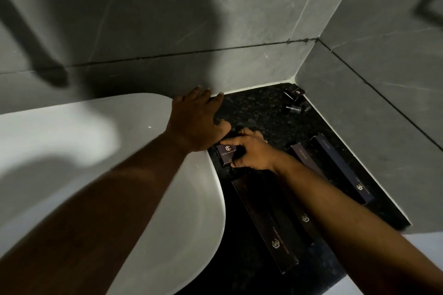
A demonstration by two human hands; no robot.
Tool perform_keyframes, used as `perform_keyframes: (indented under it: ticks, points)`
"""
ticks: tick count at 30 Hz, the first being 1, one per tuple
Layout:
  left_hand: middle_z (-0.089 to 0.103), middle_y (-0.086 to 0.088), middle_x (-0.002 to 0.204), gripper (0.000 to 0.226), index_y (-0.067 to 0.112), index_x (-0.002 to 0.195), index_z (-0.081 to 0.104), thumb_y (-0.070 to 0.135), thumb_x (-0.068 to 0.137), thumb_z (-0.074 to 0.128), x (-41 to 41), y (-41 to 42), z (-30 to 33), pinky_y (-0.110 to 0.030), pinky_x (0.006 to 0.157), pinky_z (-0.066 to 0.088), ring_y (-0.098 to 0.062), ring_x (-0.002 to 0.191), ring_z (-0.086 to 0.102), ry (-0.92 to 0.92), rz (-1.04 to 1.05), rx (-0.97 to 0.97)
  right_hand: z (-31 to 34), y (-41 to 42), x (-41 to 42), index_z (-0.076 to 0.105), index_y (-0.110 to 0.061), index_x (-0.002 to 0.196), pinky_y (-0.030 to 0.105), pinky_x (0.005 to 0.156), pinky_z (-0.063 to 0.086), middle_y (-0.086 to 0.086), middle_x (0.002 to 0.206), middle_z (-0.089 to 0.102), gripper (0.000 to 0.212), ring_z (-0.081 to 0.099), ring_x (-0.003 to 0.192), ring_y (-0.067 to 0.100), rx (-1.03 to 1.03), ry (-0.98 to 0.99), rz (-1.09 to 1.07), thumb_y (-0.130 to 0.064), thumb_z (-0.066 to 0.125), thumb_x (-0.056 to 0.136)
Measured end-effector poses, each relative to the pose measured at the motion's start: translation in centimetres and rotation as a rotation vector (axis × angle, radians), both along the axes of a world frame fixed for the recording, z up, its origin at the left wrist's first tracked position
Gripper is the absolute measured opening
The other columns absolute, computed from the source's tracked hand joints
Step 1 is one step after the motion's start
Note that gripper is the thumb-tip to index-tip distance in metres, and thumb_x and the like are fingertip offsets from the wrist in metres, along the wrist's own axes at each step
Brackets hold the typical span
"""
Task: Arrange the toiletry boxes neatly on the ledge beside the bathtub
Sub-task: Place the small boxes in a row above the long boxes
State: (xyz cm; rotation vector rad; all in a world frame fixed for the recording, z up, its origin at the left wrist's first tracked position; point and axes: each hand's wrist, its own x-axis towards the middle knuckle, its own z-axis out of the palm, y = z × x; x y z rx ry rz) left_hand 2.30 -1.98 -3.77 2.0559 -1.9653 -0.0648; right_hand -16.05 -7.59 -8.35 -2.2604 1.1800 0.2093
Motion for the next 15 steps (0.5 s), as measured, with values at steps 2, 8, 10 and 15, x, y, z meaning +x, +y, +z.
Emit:
perform_keyframes:
  ticks: [2,8,10,15]
  points:
    - [0.040,-0.012,0.150,0.075,0.025,0.143,0.033,0.053,0.074,0.030,0.0,0.0,0.0,-0.050,0.108,0.023,-0.030,0.142,0.027,0.004,-0.003,0.004,-0.2,0.1,0.0,0.049,-0.049,0.130,0.026,0.095,0.025,-0.004,0.119,0.035,0.071,0.029,0.116,0.025,0.002,-0.010,-0.007,-0.030,0.078,0.068]
    - [0.040,-0.012,0.150,0.074,0.023,0.143,0.033,0.053,0.076,0.030,0.0,0.1,0.2,-0.050,0.107,0.023,-0.031,0.141,0.028,0.009,-0.012,0.012,-0.2,0.8,-0.1,0.040,-0.043,0.139,0.026,0.097,0.028,0.000,0.125,0.040,0.081,0.032,0.117,0.026,0.002,-0.043,0.004,-0.029,0.078,0.069]
    - [0.041,-0.012,0.149,0.073,0.023,0.143,0.033,0.054,0.076,0.031,0.0,0.1,0.2,-0.051,0.107,0.024,-0.031,0.141,0.029,0.004,-0.013,0.012,0.2,1.0,-0.3,0.033,-0.037,0.144,0.025,0.097,0.029,0.002,0.127,0.042,0.089,0.034,0.119,0.026,0.027,-0.071,-0.018,-0.025,0.078,0.069]
    - [0.046,-0.013,0.146,0.076,0.021,0.140,0.038,0.056,0.074,0.029,-0.2,0.4,0.4,-0.051,0.104,0.027,-0.032,0.138,0.034,0.016,-0.007,-0.009,0.7,0.7,-1.1,0.038,-0.027,0.143,0.026,0.104,0.031,0.002,0.127,0.046,0.082,0.038,0.120,0.021,0.111,-0.118,-0.074,-0.017,0.074,0.070]
